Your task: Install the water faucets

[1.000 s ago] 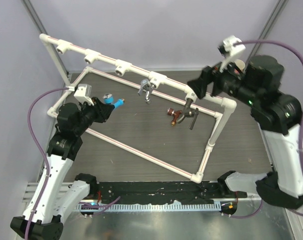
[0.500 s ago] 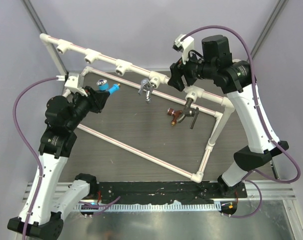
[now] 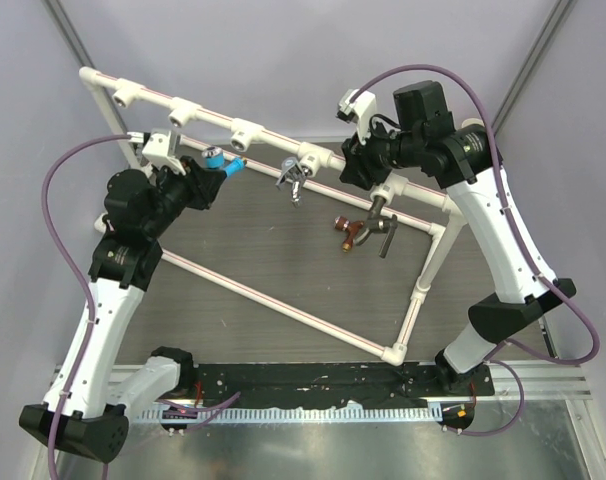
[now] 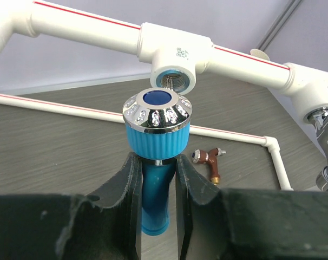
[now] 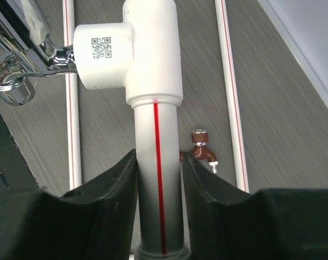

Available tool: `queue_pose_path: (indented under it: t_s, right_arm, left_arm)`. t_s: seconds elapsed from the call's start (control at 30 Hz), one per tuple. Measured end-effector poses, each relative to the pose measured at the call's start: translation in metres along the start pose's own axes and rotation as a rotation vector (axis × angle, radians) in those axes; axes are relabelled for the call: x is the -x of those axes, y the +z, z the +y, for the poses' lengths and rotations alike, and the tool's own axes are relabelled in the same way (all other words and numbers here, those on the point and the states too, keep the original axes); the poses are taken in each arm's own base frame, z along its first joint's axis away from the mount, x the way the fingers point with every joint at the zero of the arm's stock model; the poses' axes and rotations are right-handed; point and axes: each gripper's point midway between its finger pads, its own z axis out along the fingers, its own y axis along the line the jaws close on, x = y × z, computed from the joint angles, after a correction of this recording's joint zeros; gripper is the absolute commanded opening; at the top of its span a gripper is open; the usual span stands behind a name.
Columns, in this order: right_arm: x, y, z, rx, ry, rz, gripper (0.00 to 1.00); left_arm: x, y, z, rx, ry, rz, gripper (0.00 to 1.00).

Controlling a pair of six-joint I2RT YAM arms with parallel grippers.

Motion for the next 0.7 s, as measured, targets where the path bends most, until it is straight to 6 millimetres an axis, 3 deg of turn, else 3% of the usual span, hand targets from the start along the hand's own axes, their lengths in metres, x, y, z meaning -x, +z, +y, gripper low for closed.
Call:
queue_pose_path:
  t_s: [0.07, 0.1, 0.2, 0.47, 0.7]
  right_arm:
    - [0.002, 0.001, 0.001, 0.01, -0.021, -0.008, 0.2]
    - [0.002, 0.001, 0.003, 0.026, -0.037, -0.011, 0.1]
    - [0.001, 0.0, 0.004, 0.025, -0.042, -0.014, 0.01]
    - [0.001, 0.0, 0.002, 0.014, -0.049, -0.022, 0.01]
    - [0.001, 0.0, 0.002, 0.009, -0.05, -0.025, 0.01]
  left_arm:
    - [0.003, 0.001, -0.001, -0.003, 0.008, -0.012, 0.0]
    - [0.005, 0.001, -0.001, -0.005, 0.01, -0.019, 0.0]
    - [0.012, -0.002, -0.003, -0.013, 0.019, -0.049, 0.0]
    - [0.008, -0.037, -0.008, -0.031, 0.058, -0.181, 0.0]
    - [0.015, -0.043, -0.007, -0.032, 0.076, -0.278, 0.0]
